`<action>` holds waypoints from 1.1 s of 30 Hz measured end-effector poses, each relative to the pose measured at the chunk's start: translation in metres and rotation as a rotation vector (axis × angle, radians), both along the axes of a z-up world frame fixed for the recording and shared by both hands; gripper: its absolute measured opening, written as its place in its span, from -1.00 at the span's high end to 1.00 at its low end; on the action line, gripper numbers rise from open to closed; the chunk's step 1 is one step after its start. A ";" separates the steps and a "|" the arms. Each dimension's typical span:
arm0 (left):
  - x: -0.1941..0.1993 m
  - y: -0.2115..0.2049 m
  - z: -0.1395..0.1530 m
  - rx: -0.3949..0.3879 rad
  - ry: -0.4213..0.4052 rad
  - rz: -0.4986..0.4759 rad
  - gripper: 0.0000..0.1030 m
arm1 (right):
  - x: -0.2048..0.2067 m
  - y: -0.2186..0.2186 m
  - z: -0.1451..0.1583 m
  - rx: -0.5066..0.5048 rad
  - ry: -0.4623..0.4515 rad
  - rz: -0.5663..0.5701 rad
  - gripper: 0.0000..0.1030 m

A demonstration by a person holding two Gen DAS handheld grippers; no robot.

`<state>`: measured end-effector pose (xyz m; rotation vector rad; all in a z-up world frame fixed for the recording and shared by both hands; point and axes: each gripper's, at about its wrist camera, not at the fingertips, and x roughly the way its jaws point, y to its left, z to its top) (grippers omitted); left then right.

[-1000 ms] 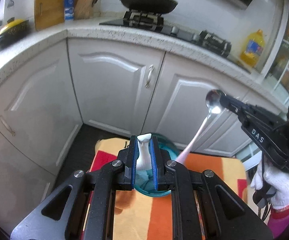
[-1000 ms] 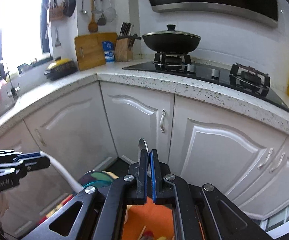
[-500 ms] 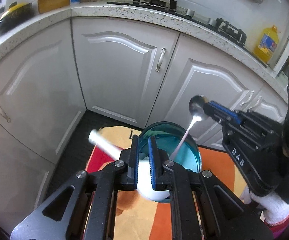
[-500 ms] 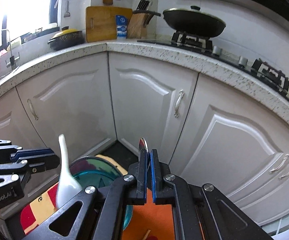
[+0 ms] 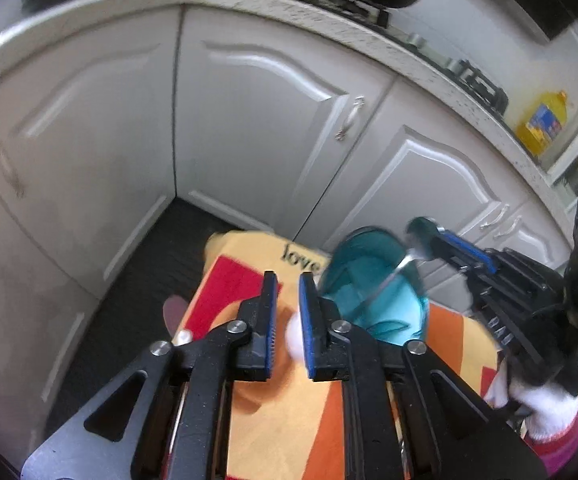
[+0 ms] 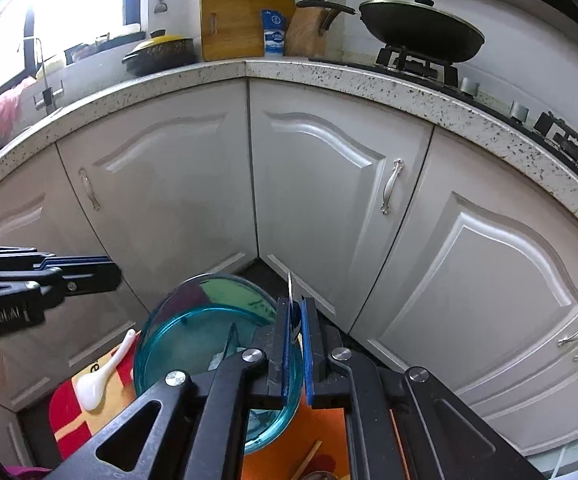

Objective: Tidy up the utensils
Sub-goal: 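Drop the metal spoon into the floral cup with the right gripper while the left holds the white spoon, then grasp a gold-handled fork with the right gripper while the left holds the white spoon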

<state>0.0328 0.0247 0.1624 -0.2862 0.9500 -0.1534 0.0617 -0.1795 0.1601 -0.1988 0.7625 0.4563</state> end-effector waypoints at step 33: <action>-0.002 0.031 -0.136 0.220 0.234 0.004 0.36 | -0.076 -0.081 -0.052 0.100 0.233 -0.104 0.29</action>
